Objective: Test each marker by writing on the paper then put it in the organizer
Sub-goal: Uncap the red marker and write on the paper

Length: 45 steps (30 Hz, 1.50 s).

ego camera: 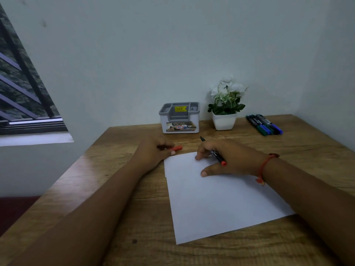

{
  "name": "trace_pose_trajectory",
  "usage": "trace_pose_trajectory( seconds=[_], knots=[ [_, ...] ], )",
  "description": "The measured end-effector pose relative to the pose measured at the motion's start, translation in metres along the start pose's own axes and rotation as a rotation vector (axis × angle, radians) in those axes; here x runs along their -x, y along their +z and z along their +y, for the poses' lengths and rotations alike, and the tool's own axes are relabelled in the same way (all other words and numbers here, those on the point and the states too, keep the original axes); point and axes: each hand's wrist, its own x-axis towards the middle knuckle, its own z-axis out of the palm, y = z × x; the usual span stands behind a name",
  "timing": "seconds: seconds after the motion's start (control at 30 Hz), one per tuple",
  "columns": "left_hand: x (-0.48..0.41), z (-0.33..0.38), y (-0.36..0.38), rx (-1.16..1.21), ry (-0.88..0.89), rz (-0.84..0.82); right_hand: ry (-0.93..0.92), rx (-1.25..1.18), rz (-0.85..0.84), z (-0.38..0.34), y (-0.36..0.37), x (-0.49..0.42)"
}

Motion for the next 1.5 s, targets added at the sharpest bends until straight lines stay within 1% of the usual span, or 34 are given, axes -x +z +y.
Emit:
trace_pose_trajectory(
  seconds=[0.1, 0.17, 0.23, 0.27, 0.3, 0.4, 0.43, 0.5, 0.53, 0.57, 0.63, 0.67, 0.7, 0.77, 0.93, 1.07, 1.13, 1.23, 1.3, 1.4, 1.5],
  knots=[
    [0.002, 0.002, -0.003, 0.030, -0.015, 0.008, -0.009, -0.025, -0.001, 0.005, -0.001, -0.001],
    [0.005, 0.004, -0.007, 0.077, -0.029, 0.066, -0.012, -0.033, -0.007, 0.008, -0.001, -0.002],
    [0.008, 0.008, -0.016, 0.059, -0.017, 0.116, -0.017, -0.045, -0.017, 0.009, -0.002, -0.002],
    [0.009, 0.011, -0.022, 0.033, 0.001, 0.096, -0.023, -0.044, -0.024, 0.010, -0.003, -0.003],
    [0.011, 0.014, -0.029, 0.016, 0.028, 0.035, -0.026, -0.043, -0.032, 0.011, -0.003, -0.003],
    [0.015, 0.019, -0.042, -0.031, 0.096, -0.226, -0.025, -0.029, -0.046, 0.014, -0.005, -0.004],
    [0.016, 0.018, -0.042, -0.045, 0.086, -0.275, -0.031, -0.017, -0.034, 0.014, -0.004, -0.004],
    [0.018, 0.012, -0.037, -0.032, 0.056, -0.317, -0.050, -0.039, 0.057, 0.011, 0.002, -0.007],
    [0.018, 0.009, -0.035, -0.015, 0.056, -0.322, -0.049, -0.126, 0.122, 0.006, 0.005, -0.008],
    [0.018, 0.006, -0.034, -0.002, 0.060, -0.324, -0.026, -0.274, 0.186, -0.002, 0.007, -0.009],
    [0.016, 0.002, -0.035, 0.006, 0.062, -0.330, 0.086, -0.626, 0.286, -0.021, 0.011, -0.013],
    [0.016, 0.000, -0.035, 0.013, 0.063, -0.334, 0.152, -0.763, 0.313, -0.030, 0.013, -0.016],
    [0.016, -0.001, -0.036, 0.021, 0.061, -0.337, 0.211, -0.856, 0.333, -0.039, 0.015, -0.019],
    [0.017, -0.001, -0.035, 0.032, 0.052, -0.343, 0.282, -0.916, 0.353, -0.051, 0.022, -0.027],
    [0.021, -0.001, -0.035, 0.043, 0.059, -0.332, 0.375, -0.853, 0.285, -0.049, 0.040, -0.035],
    [0.022, -0.001, -0.037, 0.037, 0.095, -0.378, 0.365, -0.708, 0.251, -0.049, 0.037, -0.032],
    [0.022, -0.001, -0.038, 0.046, 0.104, -0.403, 0.348, -0.609, 0.216, -0.054, 0.035, -0.032],
    [0.021, -0.001, -0.038, 0.046, 0.113, -0.426, 0.335, -0.525, 0.159, -0.062, 0.034, -0.032],
    [0.020, -0.002, -0.038, 0.022, 0.129, -0.421, 0.340, -0.481, 0.163, -0.064, 0.038, -0.031],
    [0.020, -0.004, -0.038, 0.010, 0.138, -0.418, 0.348, -0.475, 0.213, -0.062, 0.043, -0.030],
    [0.020, -0.005, -0.037, 0.019, 0.148, -0.421, 0.356, -0.466, 0.221, -0.060, 0.047, -0.030]
  ],
)
